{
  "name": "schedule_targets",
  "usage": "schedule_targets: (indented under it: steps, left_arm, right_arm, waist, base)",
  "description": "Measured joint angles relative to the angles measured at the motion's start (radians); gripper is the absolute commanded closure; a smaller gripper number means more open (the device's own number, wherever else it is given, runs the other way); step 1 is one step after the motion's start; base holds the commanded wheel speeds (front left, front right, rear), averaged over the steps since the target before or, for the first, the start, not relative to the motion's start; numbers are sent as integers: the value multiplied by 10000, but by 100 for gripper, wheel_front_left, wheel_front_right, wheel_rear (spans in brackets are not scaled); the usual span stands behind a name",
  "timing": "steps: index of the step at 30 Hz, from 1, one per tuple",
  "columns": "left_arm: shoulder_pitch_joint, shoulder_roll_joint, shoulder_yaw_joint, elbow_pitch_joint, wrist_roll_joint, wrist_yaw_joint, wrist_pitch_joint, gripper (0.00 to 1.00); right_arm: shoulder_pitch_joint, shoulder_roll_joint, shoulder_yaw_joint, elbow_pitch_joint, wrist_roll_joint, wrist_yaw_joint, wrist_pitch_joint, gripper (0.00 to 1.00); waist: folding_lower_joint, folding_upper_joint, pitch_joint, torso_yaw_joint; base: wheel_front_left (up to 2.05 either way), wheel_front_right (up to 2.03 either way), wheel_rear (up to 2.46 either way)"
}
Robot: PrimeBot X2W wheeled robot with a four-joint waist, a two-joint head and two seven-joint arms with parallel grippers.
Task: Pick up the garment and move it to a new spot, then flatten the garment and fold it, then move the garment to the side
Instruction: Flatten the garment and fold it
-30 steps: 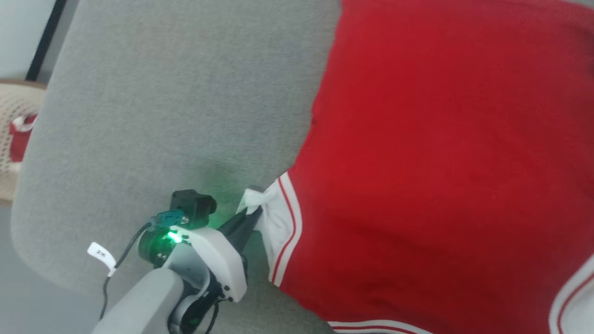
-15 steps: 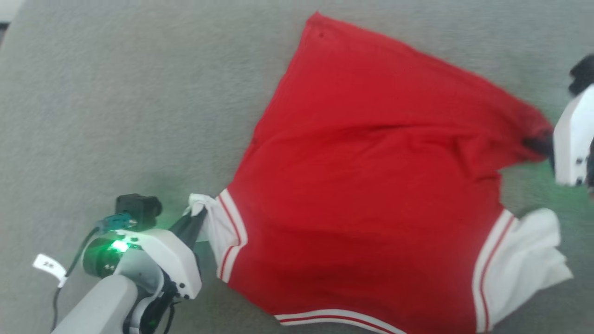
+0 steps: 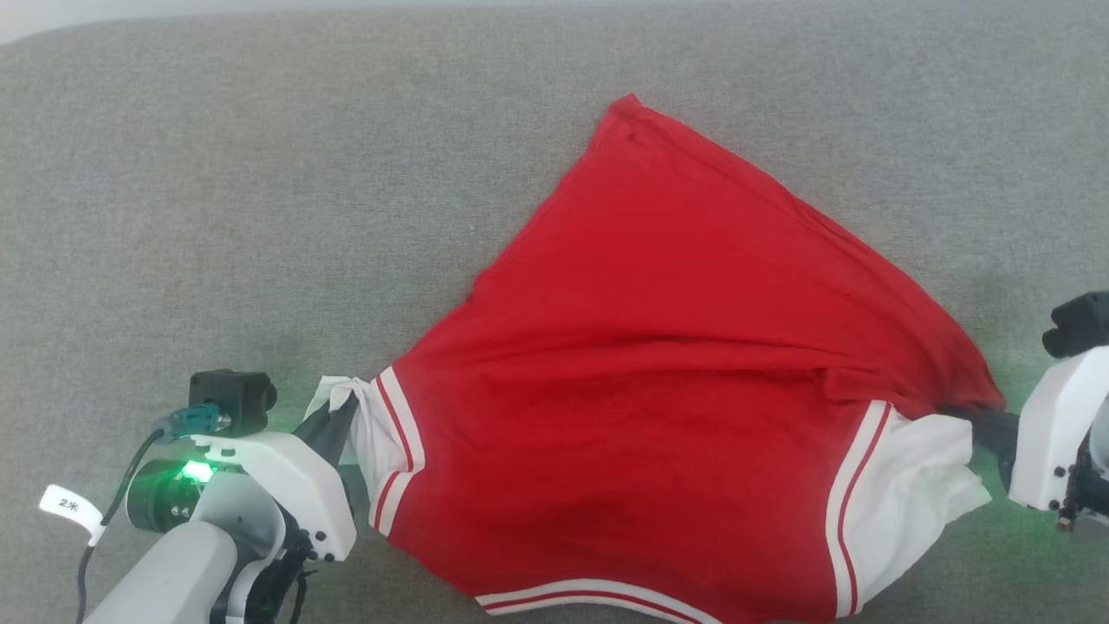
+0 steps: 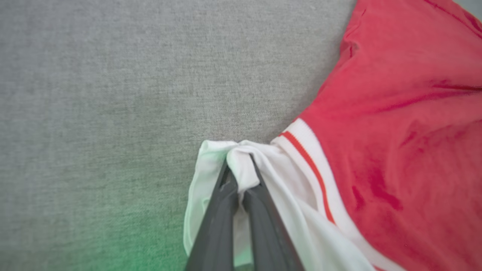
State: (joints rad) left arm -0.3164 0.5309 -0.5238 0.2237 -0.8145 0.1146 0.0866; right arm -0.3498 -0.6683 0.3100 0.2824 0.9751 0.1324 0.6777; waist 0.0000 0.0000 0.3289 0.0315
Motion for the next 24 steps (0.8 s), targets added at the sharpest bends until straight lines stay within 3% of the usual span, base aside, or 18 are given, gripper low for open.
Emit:
schedule_targets:
  steps: [5, 6, 7, 8, 14, 24]
  left_arm:
    - [49, 15, 42, 59, -84, -23, -54, 100]
    - [49, 21, 48, 63, -86, -38, -65, 100]
    - [49, 19, 50, 69, -90, -48, -86, 100]
    - [49, 21, 50, 71, -107, -52, -90, 100]
    - [60, 50, 44, 65, -119, -92, -96, 100]
    - [199, -121, -117, -58, -138, -84, -194, 100]
  right_arm:
    - [376, 1016, -765, 525, -474, 12, -550, 100]
    - [385, 1152, -859, 593, -508, 12, -619, 60]
    - [389, 1210, -871, 575, -614, 10, -665, 10]
    - [411, 1223, -861, 487, -709, 4, -669, 0]
    - [848, 1244, -1087, -533, -1074, 33, -662, 0]
    - [1039, 1160, -2217, -3528, -1987, -15, -127, 0]
  waist:
    - [0, 0, -21, -40]
    - [1, 0, -23, -46]
    - [0, 0, -28, -47]
    - [0, 0, -33, -51]
    - [0, 0, -136, -32]
    - [0, 0, -197, 382]
  base:
    - [0, 0, 0]
    - [0, 0, 0]
    - [0, 0, 0]
    - [0, 0, 0]
    - [0, 0, 0]
    - [0, 0, 0]
